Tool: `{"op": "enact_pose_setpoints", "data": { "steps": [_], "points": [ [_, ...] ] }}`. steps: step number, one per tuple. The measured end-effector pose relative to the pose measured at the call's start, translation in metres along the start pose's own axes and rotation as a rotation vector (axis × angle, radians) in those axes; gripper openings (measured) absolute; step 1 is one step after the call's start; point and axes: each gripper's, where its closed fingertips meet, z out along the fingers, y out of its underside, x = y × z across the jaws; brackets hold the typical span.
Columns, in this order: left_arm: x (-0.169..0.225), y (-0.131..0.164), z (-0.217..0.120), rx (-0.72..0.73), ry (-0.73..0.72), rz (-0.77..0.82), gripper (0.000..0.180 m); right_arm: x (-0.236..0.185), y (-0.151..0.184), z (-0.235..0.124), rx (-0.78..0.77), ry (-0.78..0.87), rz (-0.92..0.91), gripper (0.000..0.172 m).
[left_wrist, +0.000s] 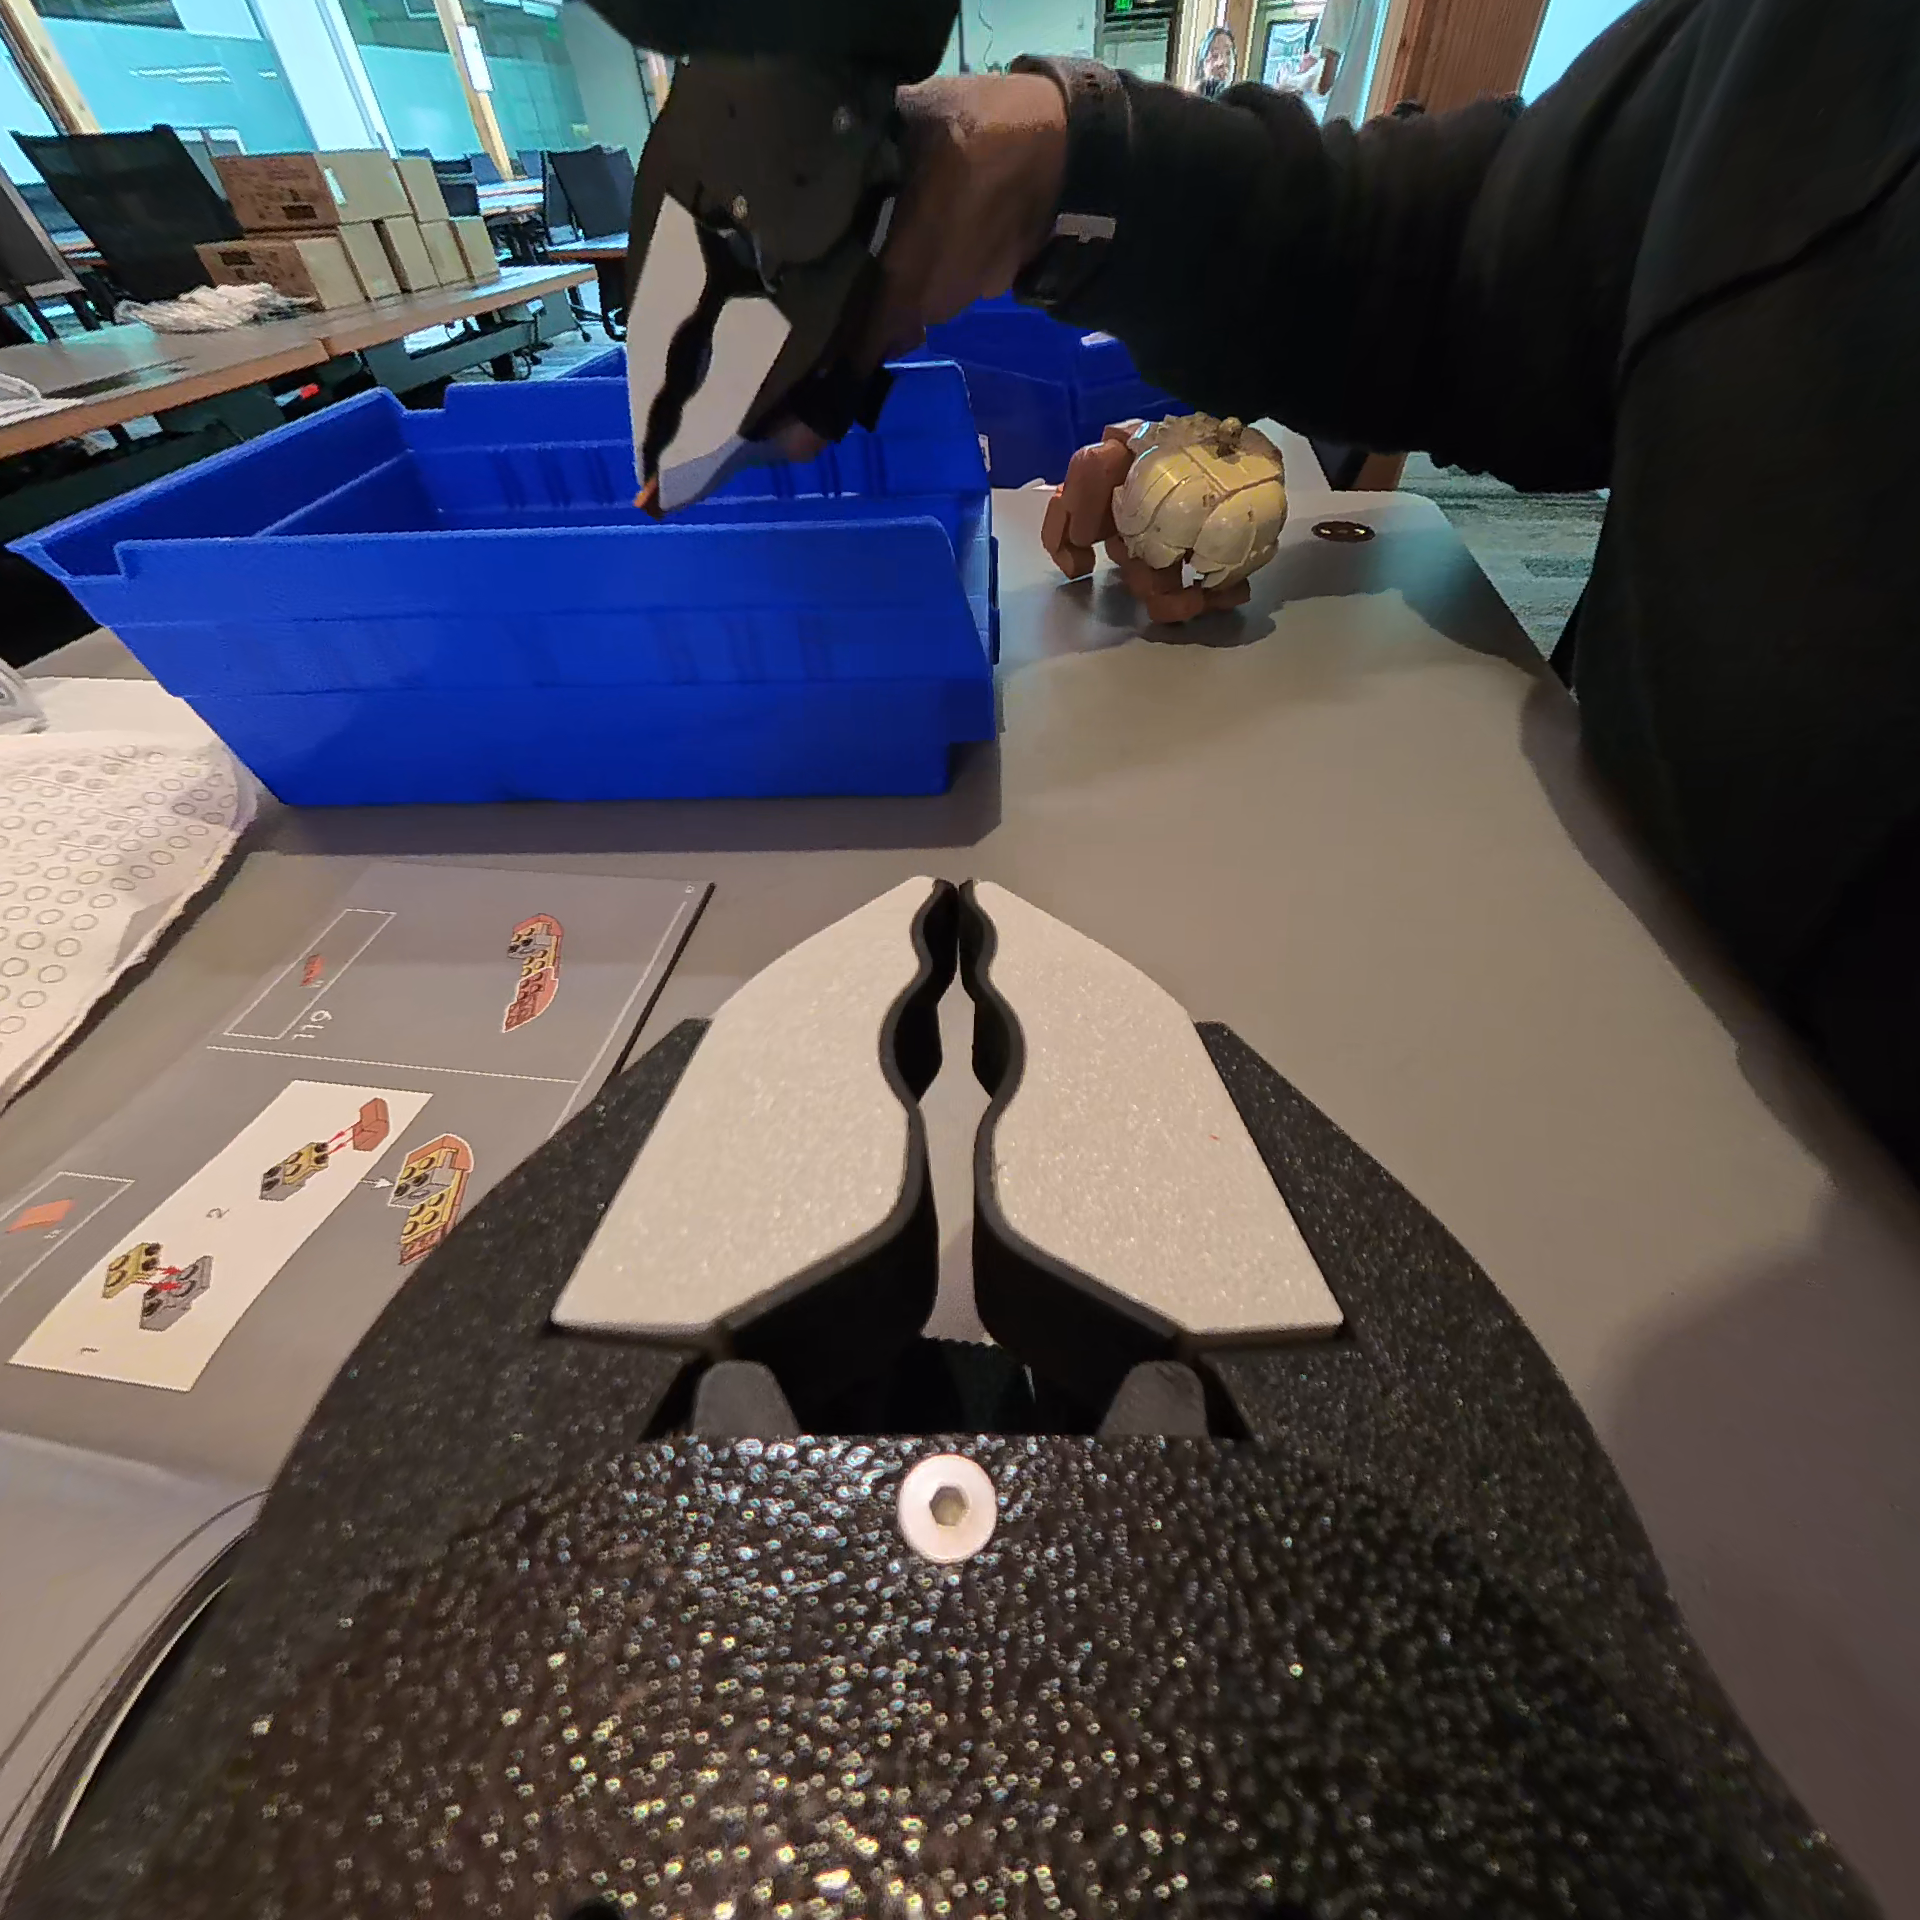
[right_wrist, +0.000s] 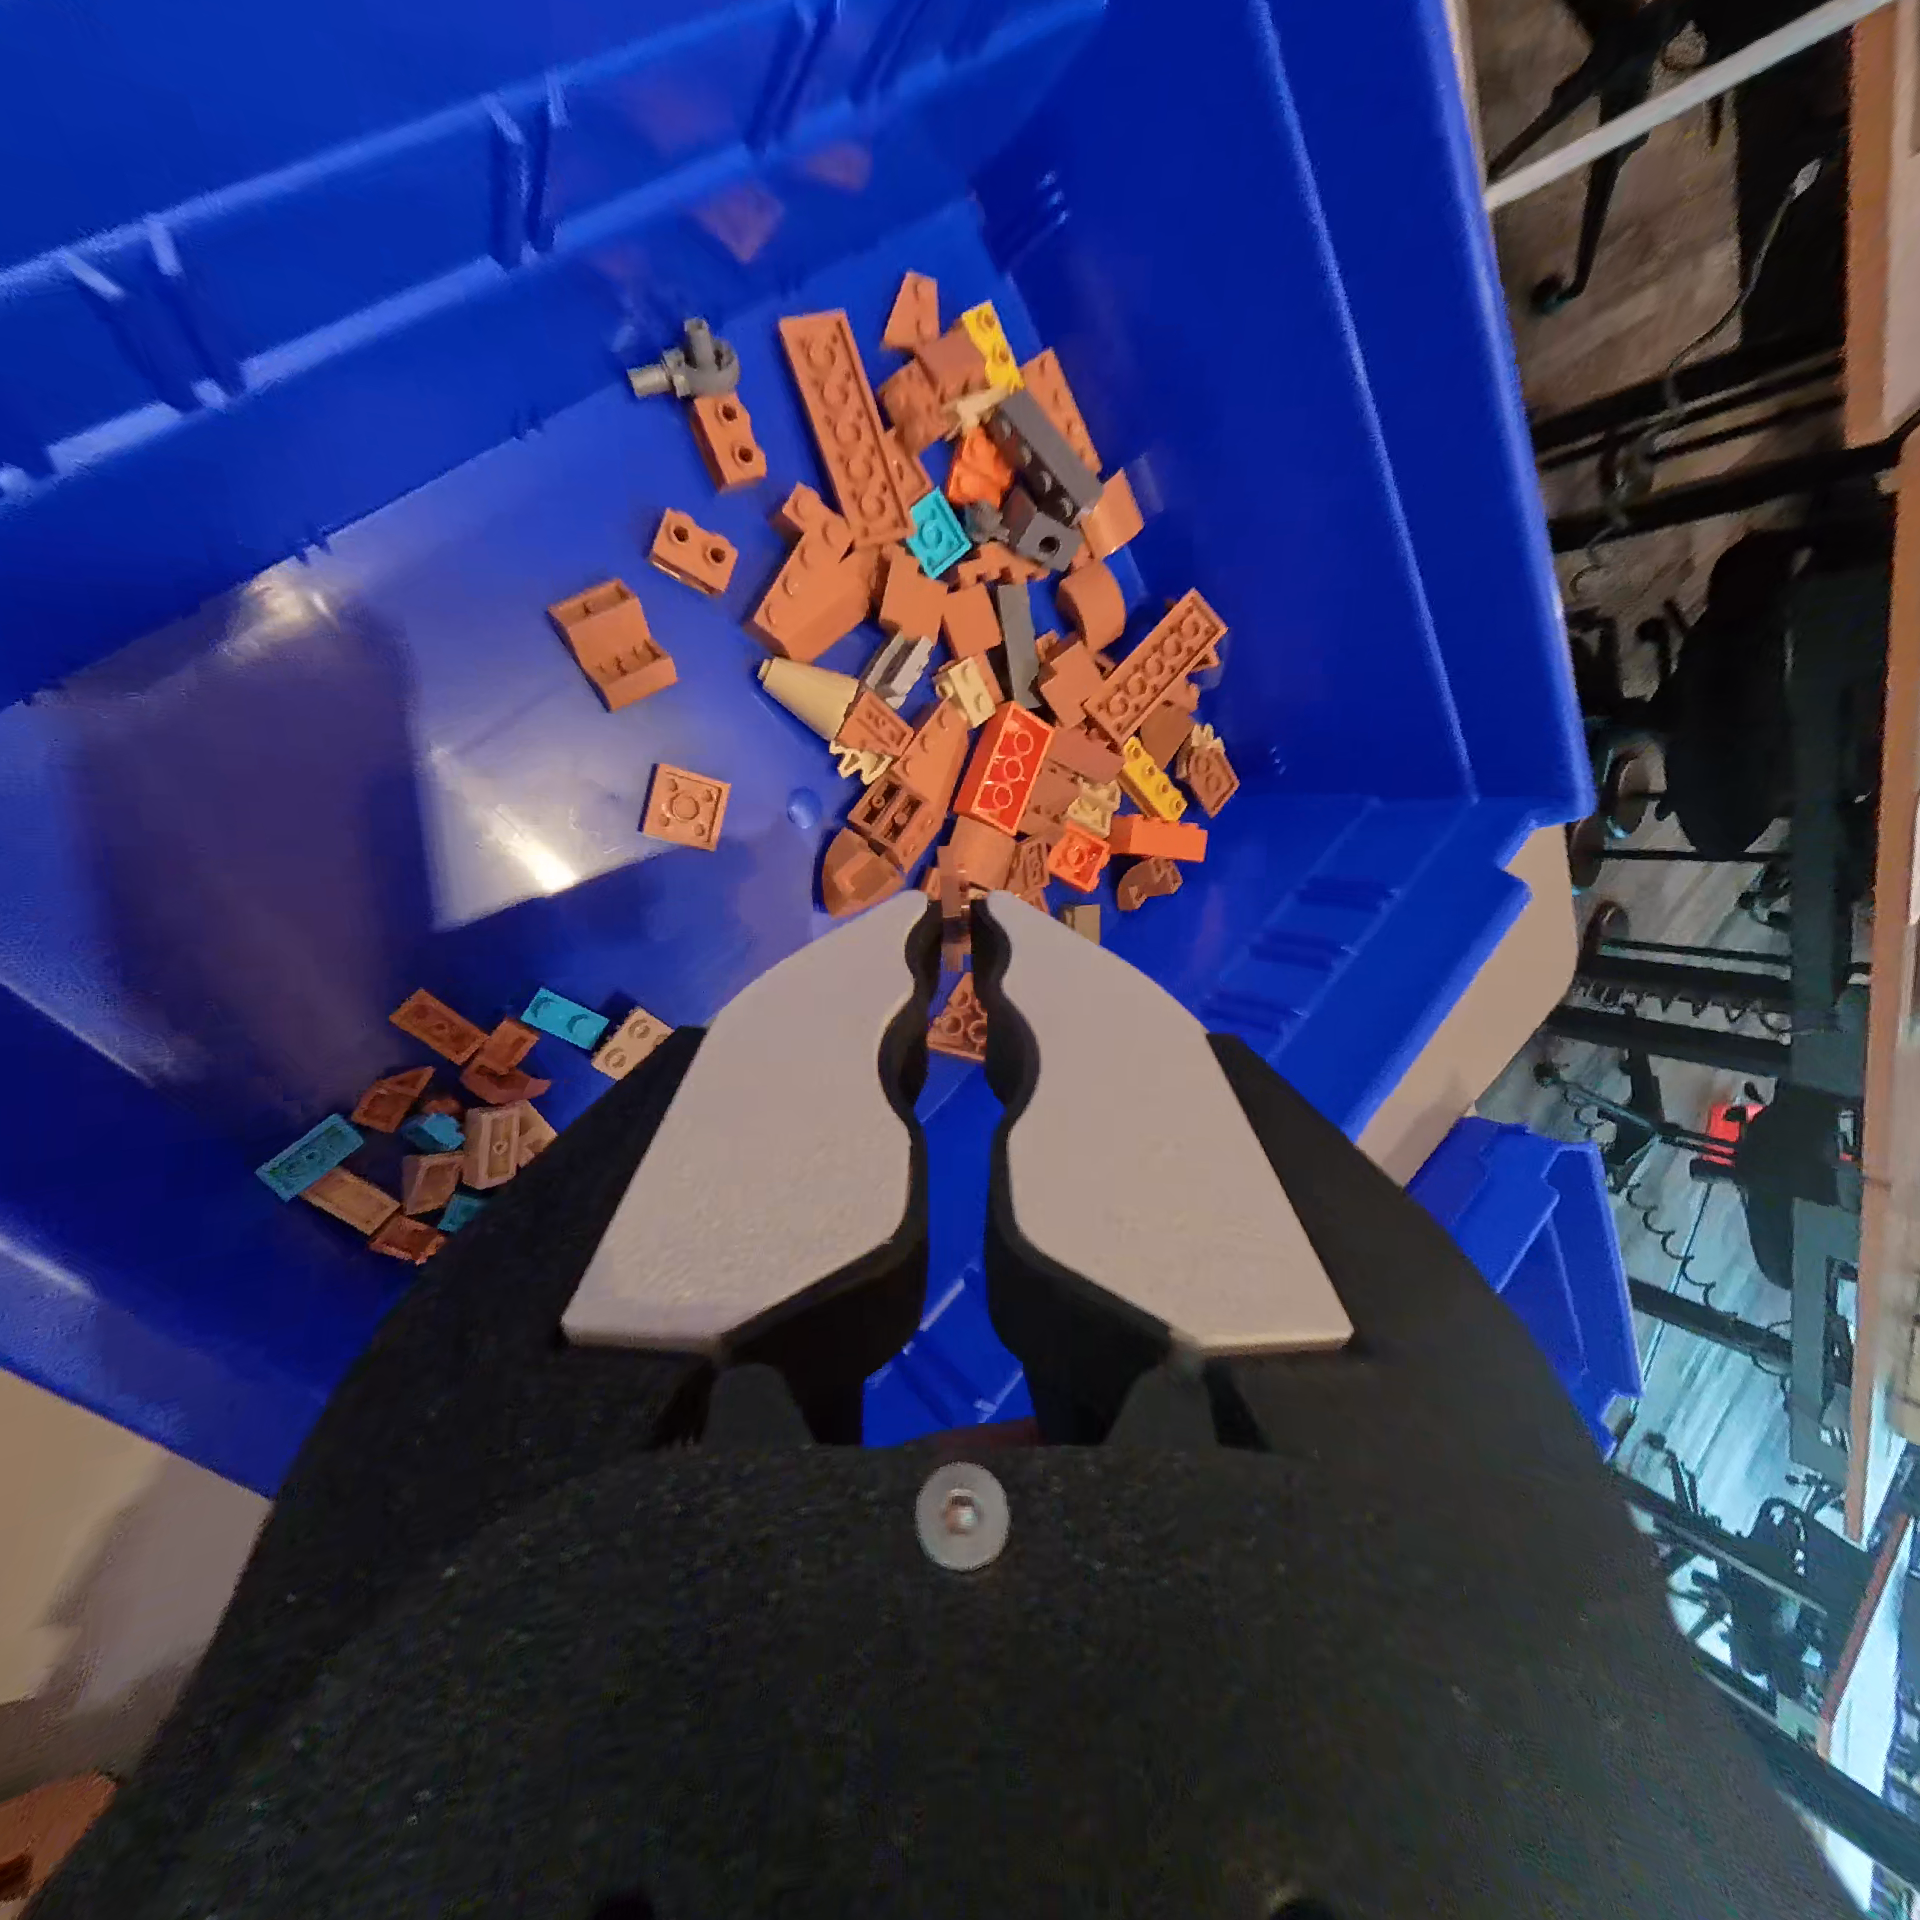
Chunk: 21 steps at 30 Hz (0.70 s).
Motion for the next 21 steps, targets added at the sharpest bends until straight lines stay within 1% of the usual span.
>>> {"op": "enact_pose_setpoints", "data": {
  "steps": [11, 15, 21],
  "points": [
    [-0.002, 0.001, -0.001, -0.007, -0.008, -0.010, 0.000, -0.002, 0.005, 0.017, -0.052, -0.036, 0.033, 0.006],
    [-0.003, 0.001, -0.001, -0.007, -0.009, -0.013, 0.000, 0.001, 0.006, 0.014, -0.034, -0.041, 0.042, 0.010],
    [-0.005, 0.001, -0.002, -0.004, -0.016, -0.020, 0.000, 0.007, 0.013, 0.007, -0.020, -0.029, 0.043, 0.012]
  ]
}}
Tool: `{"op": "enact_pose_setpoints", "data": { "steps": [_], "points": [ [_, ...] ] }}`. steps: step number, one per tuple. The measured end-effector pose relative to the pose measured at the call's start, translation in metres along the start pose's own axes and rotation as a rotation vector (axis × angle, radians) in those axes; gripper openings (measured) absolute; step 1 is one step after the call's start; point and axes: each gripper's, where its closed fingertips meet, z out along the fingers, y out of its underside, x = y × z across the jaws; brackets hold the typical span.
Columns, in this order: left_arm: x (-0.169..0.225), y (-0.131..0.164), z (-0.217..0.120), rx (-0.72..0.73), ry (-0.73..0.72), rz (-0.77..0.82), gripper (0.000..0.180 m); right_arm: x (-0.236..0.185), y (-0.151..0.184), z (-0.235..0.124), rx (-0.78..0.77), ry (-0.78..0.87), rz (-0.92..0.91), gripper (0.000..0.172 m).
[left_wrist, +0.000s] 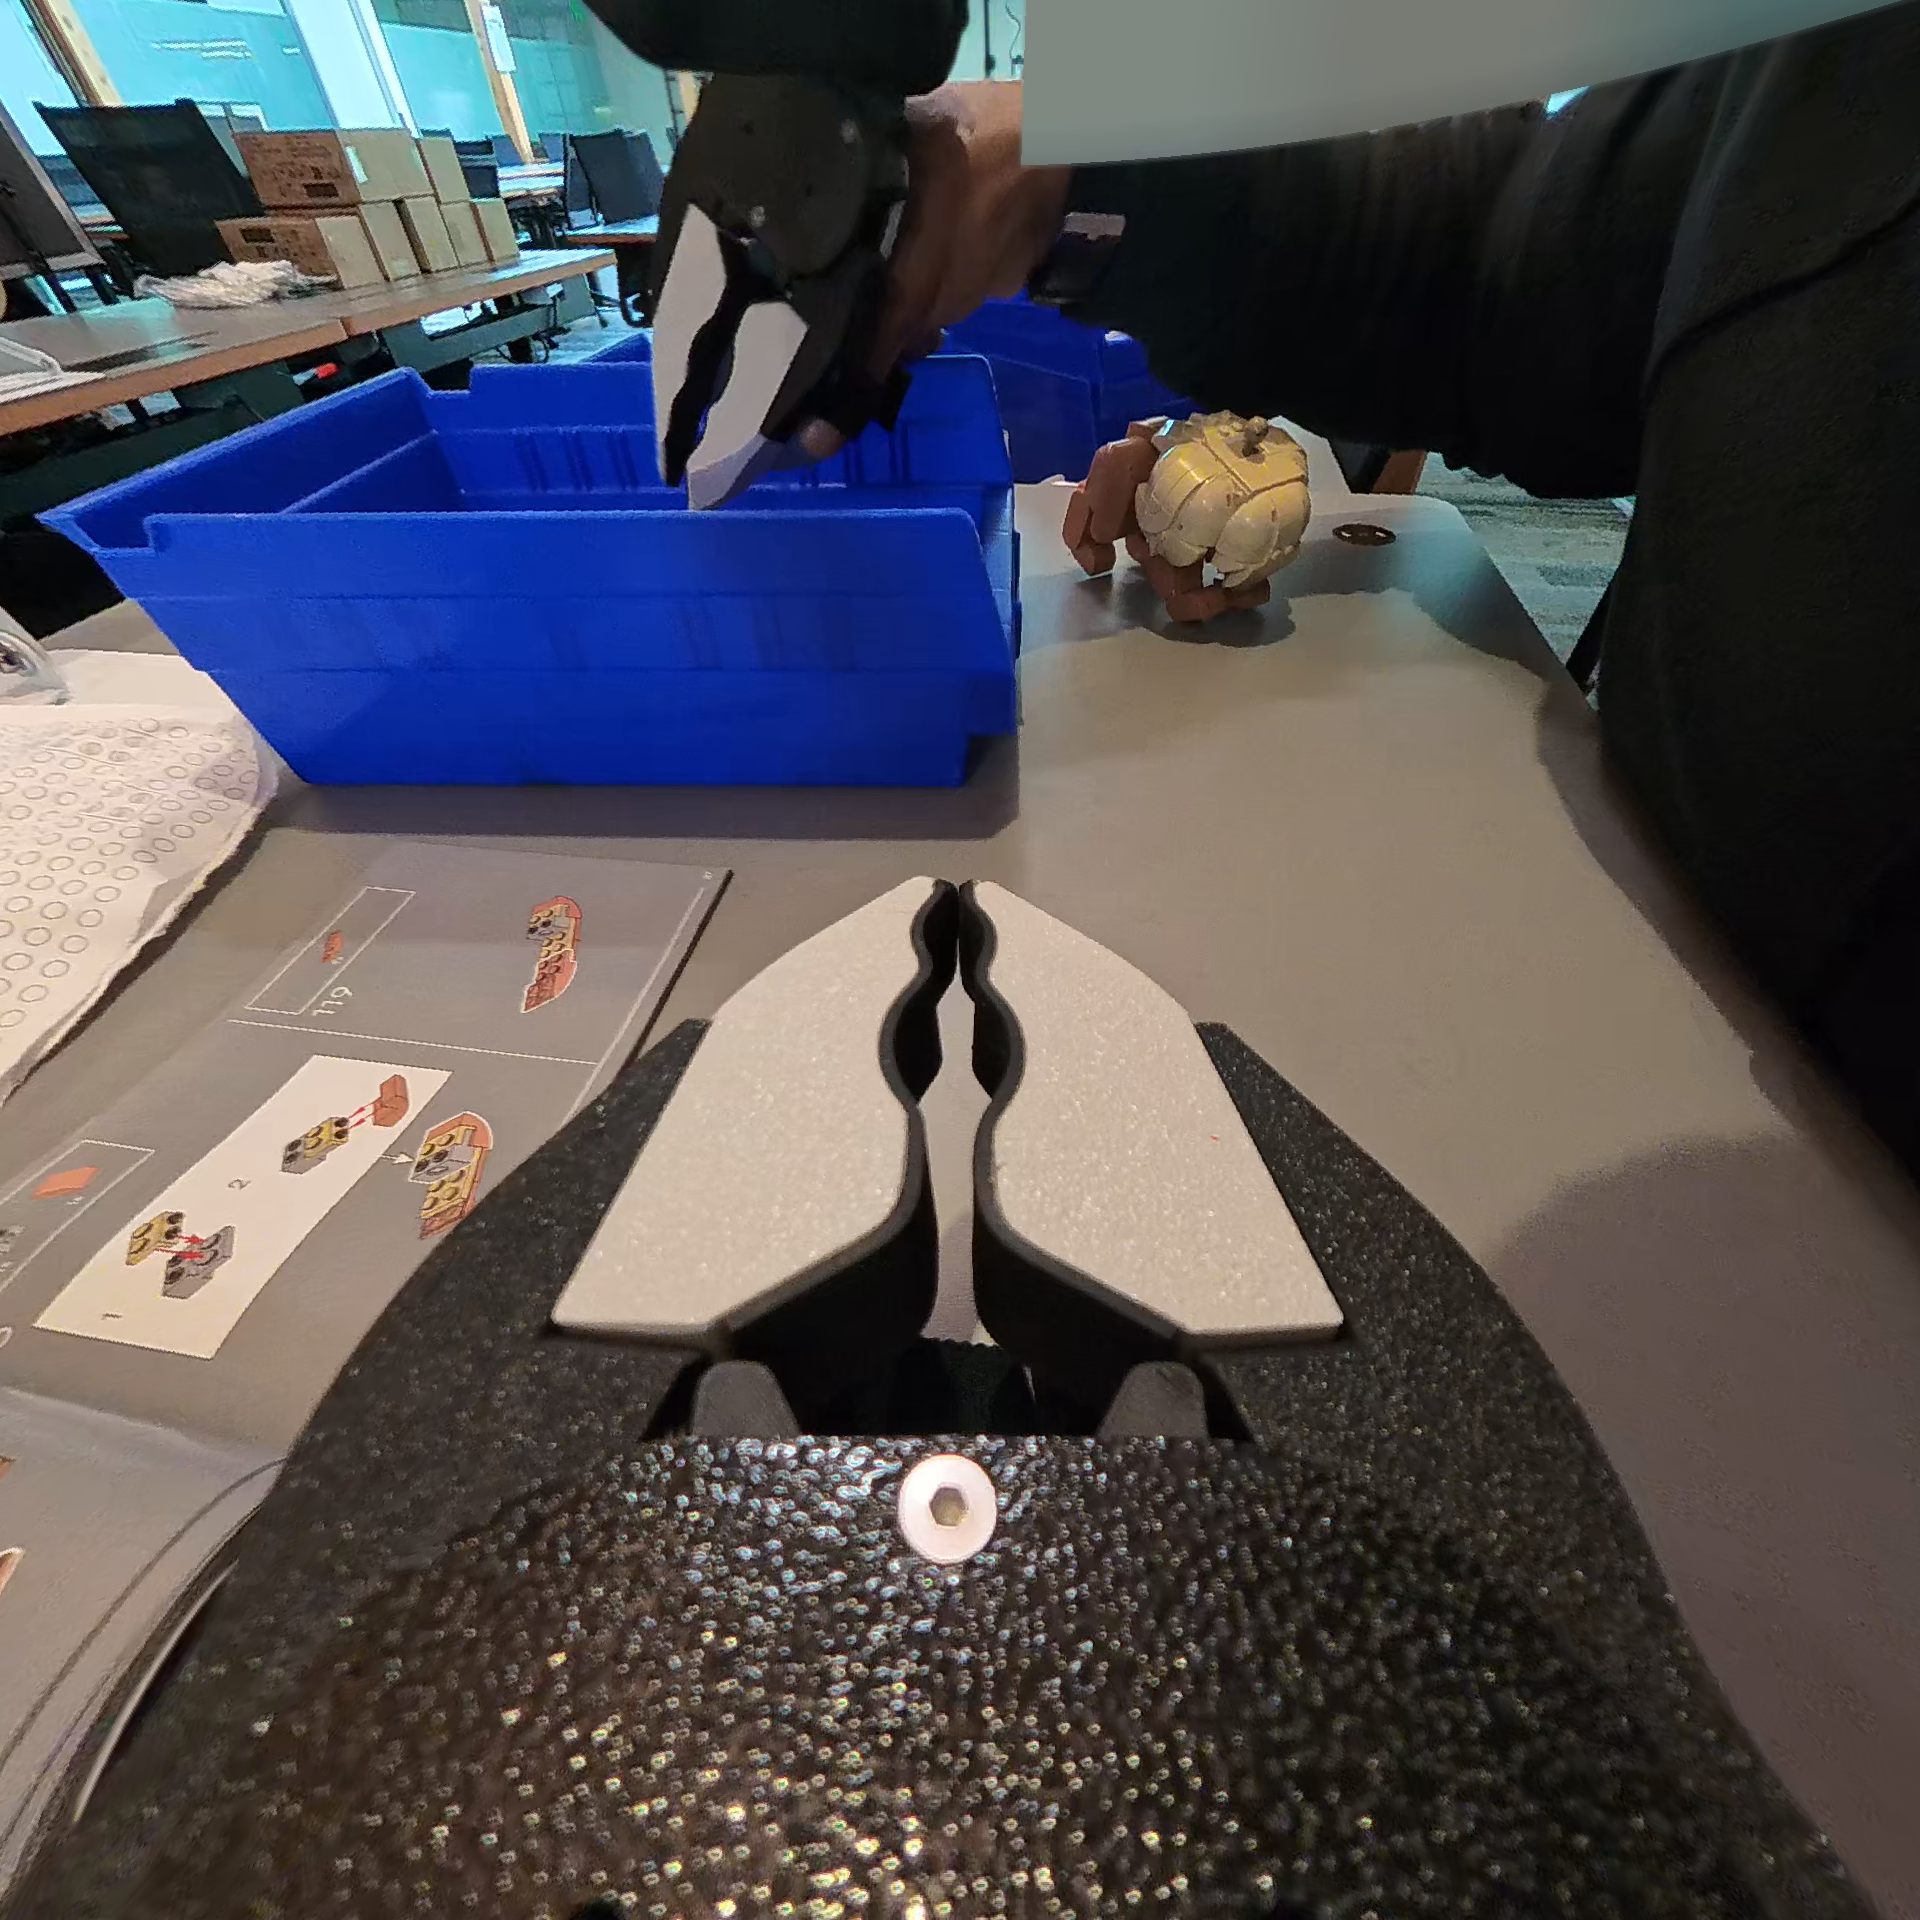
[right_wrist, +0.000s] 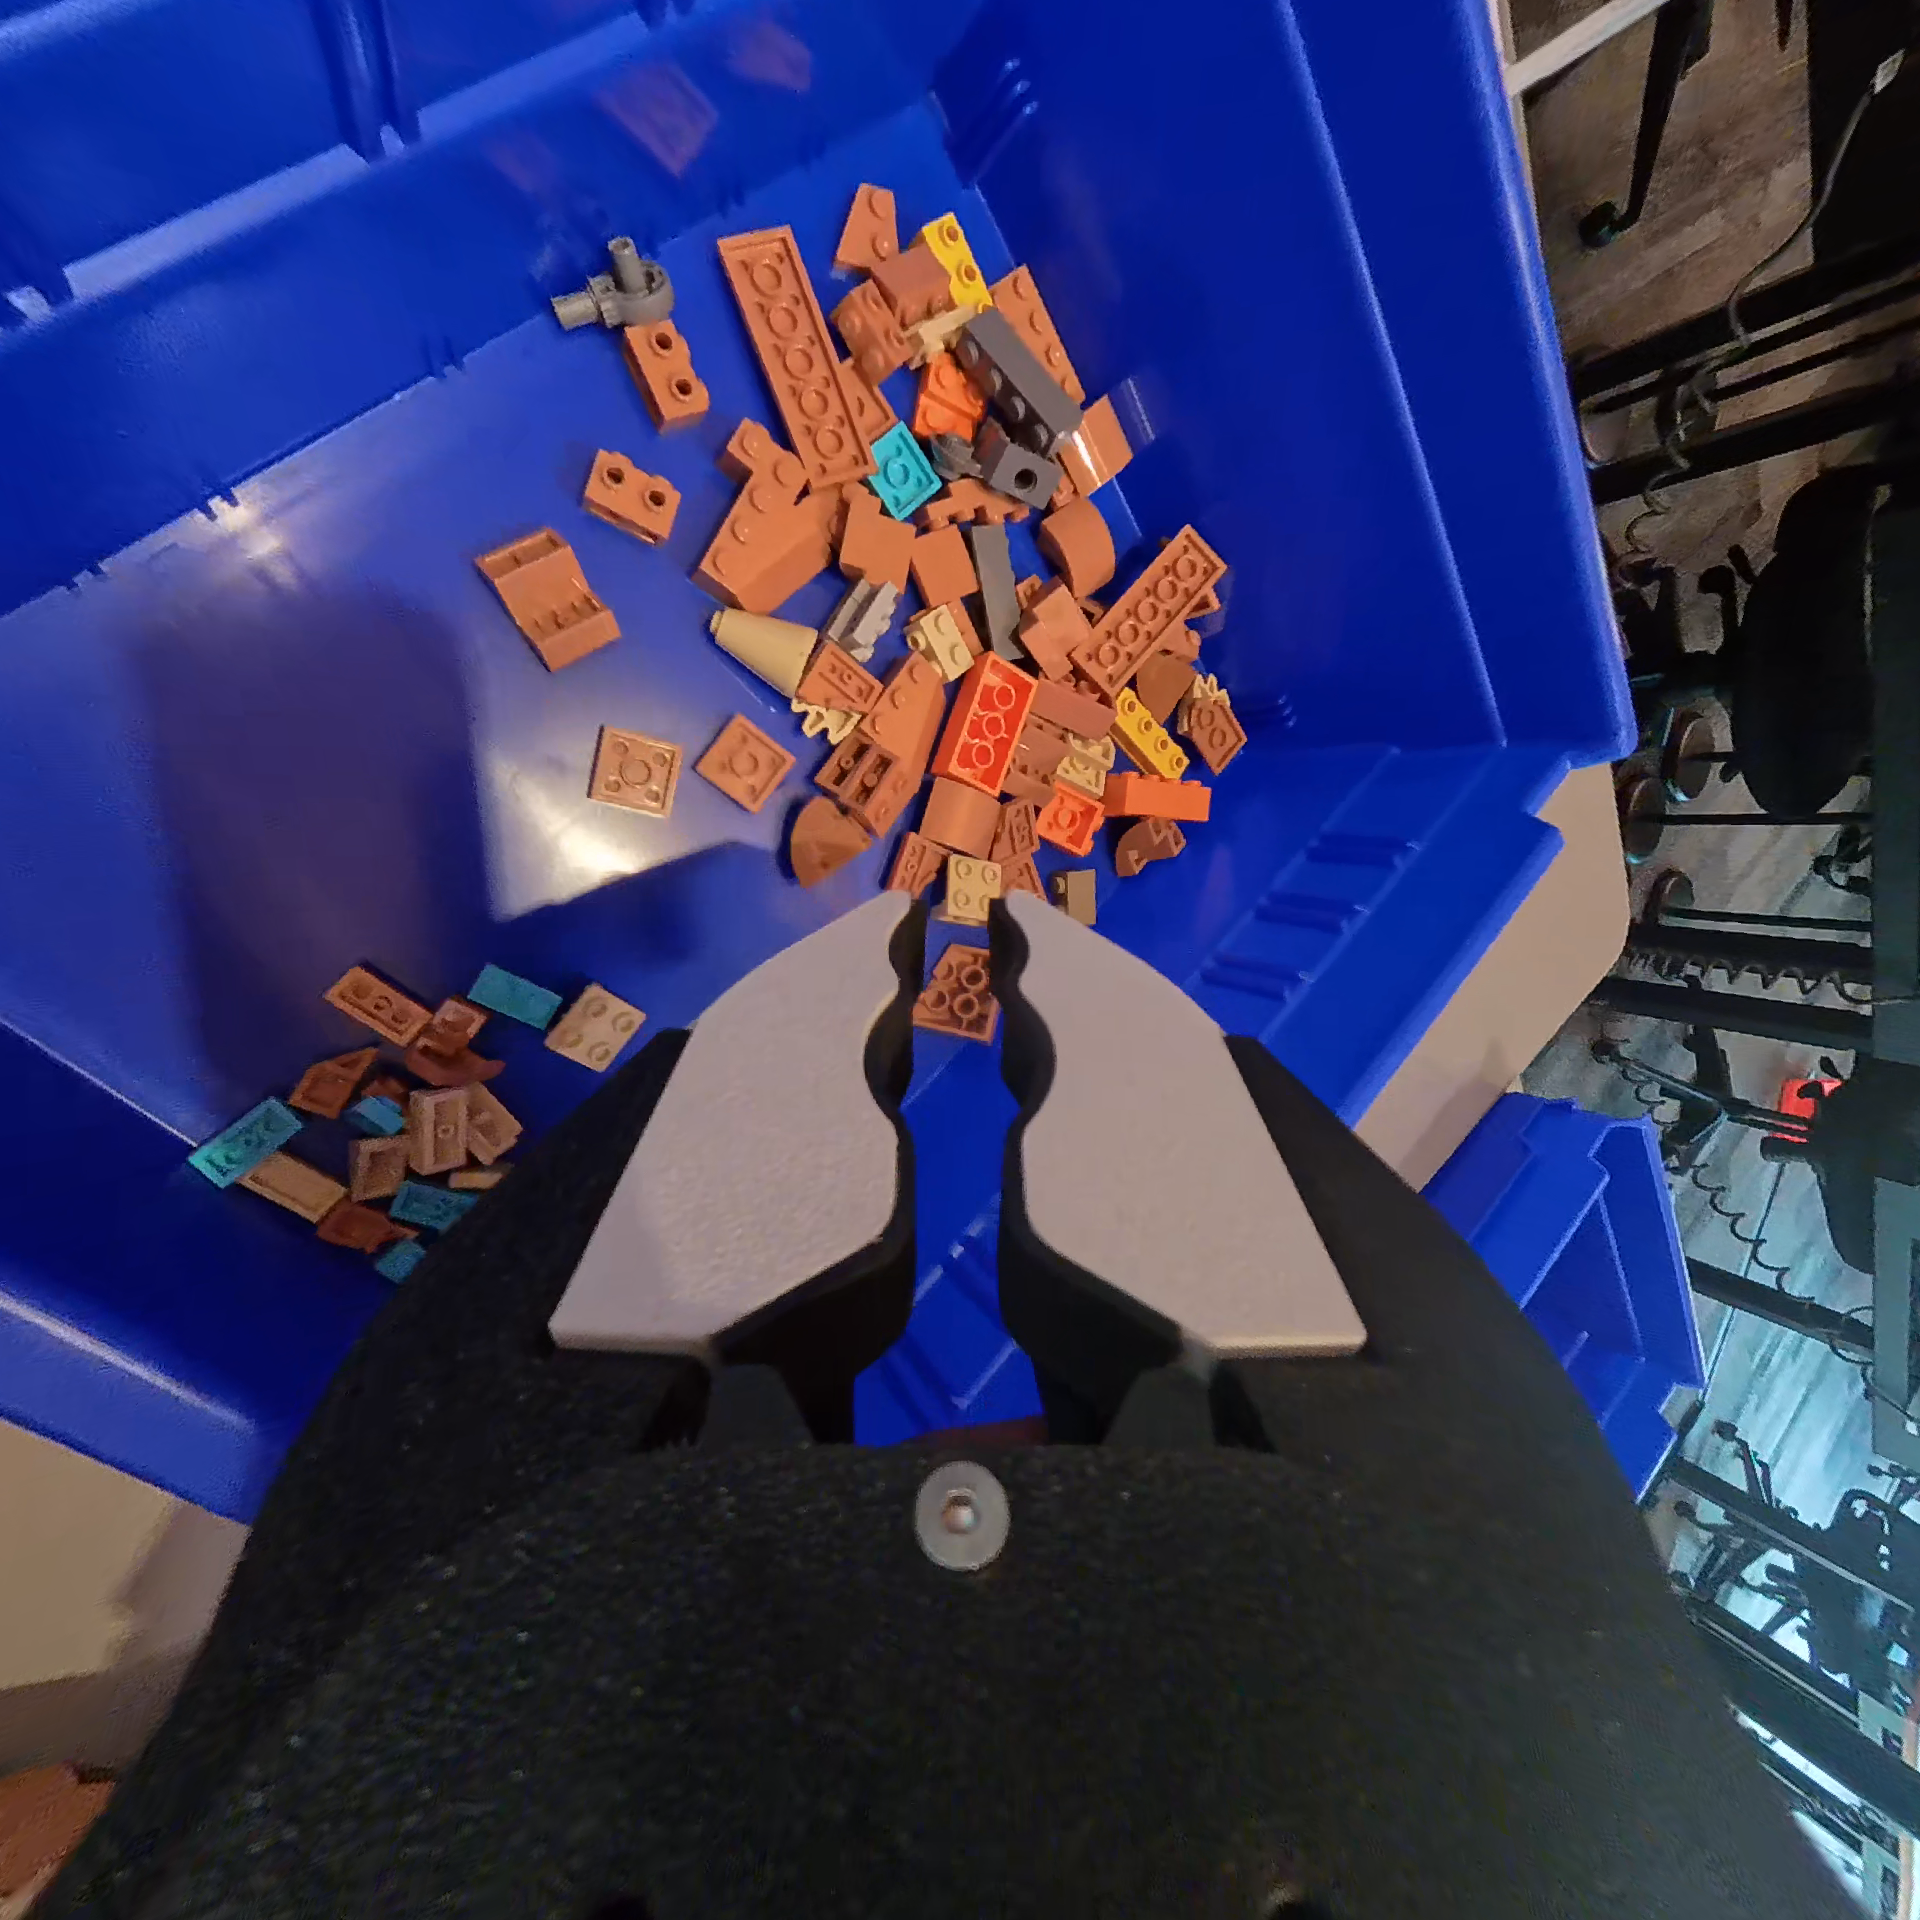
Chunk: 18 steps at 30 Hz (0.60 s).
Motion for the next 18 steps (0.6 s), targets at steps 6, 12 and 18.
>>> {"op": "enact_pose_setpoints", "data": {
  "steps": [6, 12, 18],
  "points": [
    [-0.006, -0.001, -0.001, 0.011, -0.015, -0.017, 0.000, 0.004, 0.001, -0.004, 0.025, -0.014, -0.045, 0.011],
    [-0.009, -0.002, -0.002, 0.016, -0.020, -0.031, 0.000, 0.003, -0.020, -0.003, 0.036, -0.140, -0.181, 0.011],
    [-0.009, 0.000, -0.003, 0.009, -0.025, -0.015, 0.000, 0.019, -0.010, 0.015, -0.139, -0.231, -0.449, 0.014]
  ]
}}
